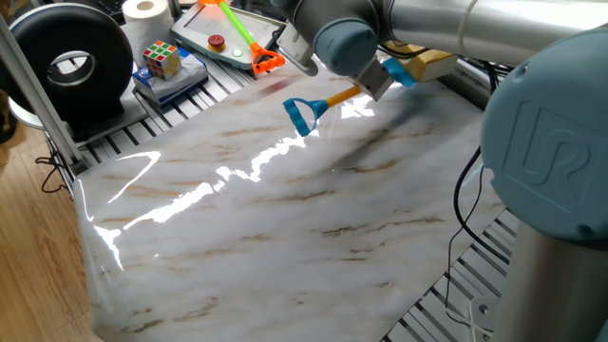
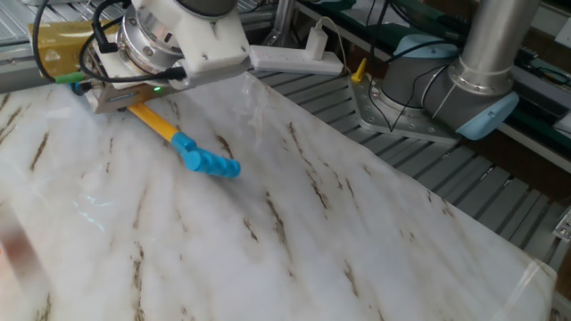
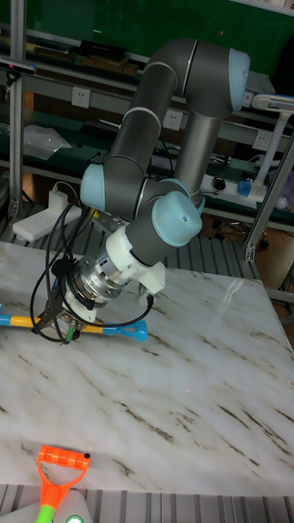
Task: Use a shovel to scoop up an object
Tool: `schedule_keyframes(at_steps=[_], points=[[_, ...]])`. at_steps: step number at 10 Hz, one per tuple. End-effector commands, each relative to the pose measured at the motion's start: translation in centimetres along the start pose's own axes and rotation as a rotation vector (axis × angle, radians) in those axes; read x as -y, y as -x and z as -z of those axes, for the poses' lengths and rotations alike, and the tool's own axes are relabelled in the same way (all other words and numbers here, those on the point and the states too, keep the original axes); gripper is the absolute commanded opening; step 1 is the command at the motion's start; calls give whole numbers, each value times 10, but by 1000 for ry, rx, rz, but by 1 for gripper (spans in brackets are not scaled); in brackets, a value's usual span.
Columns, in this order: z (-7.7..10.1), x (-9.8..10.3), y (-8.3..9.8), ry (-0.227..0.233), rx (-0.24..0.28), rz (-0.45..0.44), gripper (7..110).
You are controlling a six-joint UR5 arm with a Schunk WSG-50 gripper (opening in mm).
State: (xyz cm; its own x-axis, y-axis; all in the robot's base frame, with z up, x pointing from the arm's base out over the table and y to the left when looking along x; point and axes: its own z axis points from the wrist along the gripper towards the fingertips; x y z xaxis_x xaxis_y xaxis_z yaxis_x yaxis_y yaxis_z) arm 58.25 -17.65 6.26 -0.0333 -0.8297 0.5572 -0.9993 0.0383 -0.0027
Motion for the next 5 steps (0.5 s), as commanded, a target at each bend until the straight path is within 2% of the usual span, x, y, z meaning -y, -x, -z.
schedule_keyframes(at_steps=[1, 5], points=[[0, 8, 9, -30, 42, -33, 7], [0, 5, -11, -21, -39, -2, 7]])
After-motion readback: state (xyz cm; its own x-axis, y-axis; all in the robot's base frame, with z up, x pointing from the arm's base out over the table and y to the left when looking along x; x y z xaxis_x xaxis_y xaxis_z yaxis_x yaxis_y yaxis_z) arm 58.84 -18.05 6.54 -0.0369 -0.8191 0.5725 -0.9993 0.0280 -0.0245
